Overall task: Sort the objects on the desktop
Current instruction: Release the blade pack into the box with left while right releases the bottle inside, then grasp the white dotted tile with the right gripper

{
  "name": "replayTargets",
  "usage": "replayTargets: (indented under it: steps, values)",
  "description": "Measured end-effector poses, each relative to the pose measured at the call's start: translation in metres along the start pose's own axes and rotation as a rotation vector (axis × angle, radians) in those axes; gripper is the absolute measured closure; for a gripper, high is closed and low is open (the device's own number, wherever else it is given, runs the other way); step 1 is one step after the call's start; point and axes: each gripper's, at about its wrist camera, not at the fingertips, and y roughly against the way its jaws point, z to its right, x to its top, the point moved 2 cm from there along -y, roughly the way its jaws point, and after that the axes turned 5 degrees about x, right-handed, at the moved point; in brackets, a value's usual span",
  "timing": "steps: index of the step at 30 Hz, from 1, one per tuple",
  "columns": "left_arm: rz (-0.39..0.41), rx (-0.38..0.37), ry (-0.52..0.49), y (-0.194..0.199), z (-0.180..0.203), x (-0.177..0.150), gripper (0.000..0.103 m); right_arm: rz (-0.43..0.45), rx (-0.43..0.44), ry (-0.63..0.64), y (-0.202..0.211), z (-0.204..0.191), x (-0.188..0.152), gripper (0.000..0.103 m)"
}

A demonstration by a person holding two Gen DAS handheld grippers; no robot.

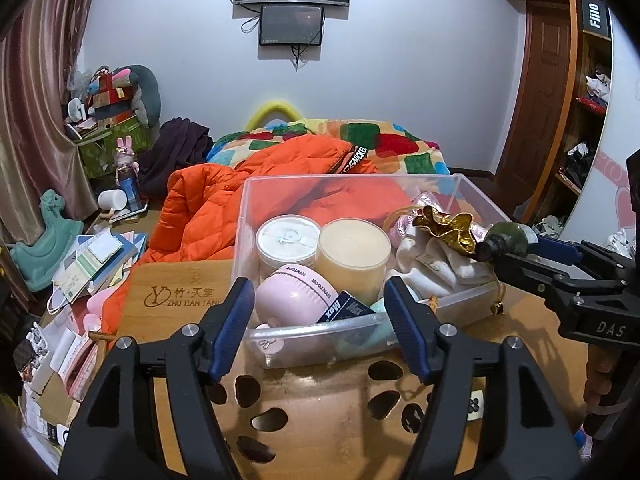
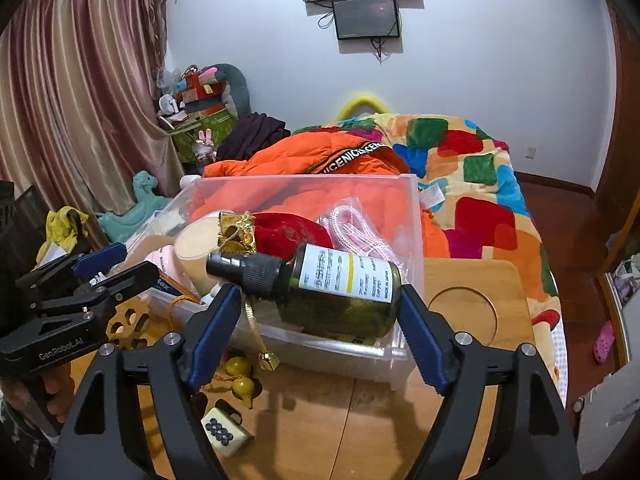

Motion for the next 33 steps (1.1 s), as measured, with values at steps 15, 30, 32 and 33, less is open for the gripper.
replayTargets:
  steps: [15,30,32,33]
  values:
    - [0.034,0.003,0.020,0.033,-0.010,-0.013,0.025,0.031,-0.031,-0.023,0.034,-0.011,-0.016,0.020]
    - [-0.042,0.016,0.054,0.027,-0.019,-0.057,0.015,-0.103,0.018,-0.048,-0.001,-0.047,-0.084,0.019]
    - [-0.048,0.017,0.062,0.027,-0.022,-0.062,0.015,-0.111,0.023,-0.029,-0.005,-0.055,-0.088,0.021]
    - [-0.052,0.018,0.068,0.026,-0.024,-0.064,0.015,-0.120,0.026,-0.018,-0.007,-0.058,-0.089,0.021]
